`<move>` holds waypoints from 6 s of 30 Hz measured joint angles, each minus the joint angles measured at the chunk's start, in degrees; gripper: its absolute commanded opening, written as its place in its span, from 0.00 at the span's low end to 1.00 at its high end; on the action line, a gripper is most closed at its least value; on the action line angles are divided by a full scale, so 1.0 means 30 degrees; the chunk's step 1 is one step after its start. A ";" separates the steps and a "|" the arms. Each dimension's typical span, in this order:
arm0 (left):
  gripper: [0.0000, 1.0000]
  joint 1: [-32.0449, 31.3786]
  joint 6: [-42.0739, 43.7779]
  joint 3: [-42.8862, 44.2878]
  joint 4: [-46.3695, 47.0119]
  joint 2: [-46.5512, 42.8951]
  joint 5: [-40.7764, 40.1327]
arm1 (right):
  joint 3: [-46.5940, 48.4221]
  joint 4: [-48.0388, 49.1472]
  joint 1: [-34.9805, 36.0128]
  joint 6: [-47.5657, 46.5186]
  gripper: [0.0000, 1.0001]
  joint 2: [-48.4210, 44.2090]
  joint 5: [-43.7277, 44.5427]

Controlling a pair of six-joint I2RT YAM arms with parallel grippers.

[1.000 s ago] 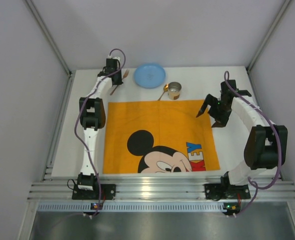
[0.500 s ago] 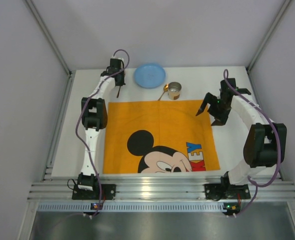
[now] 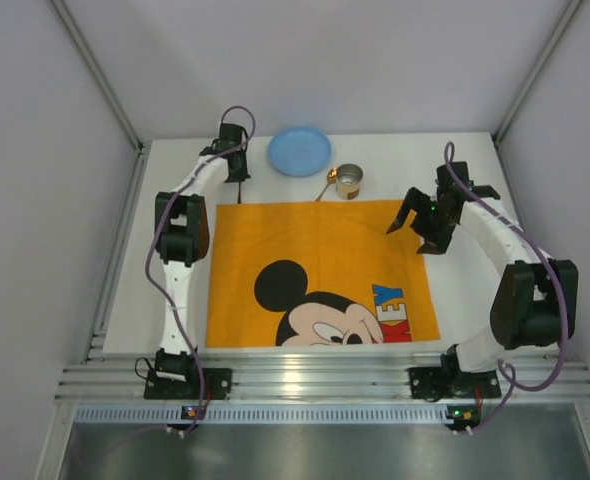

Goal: Set the dinner table for one person

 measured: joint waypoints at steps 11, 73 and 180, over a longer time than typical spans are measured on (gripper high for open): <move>0.00 -0.0408 -0.0401 -0.2528 0.0568 -0.4058 -0.1326 | -0.0146 0.1188 0.1384 0.0291 1.00 -0.0758 -0.0153; 0.61 -0.6047 -0.5064 -1.3427 -0.4437 -1.6109 -0.5625 | -0.3694 0.1734 0.1858 -0.1188 1.00 -0.6856 -0.2572; 0.98 -0.6921 -0.2237 -1.8098 -0.2353 -1.6611 0.3002 | 2.1587 0.0503 0.2834 0.0364 0.00 1.7493 0.1443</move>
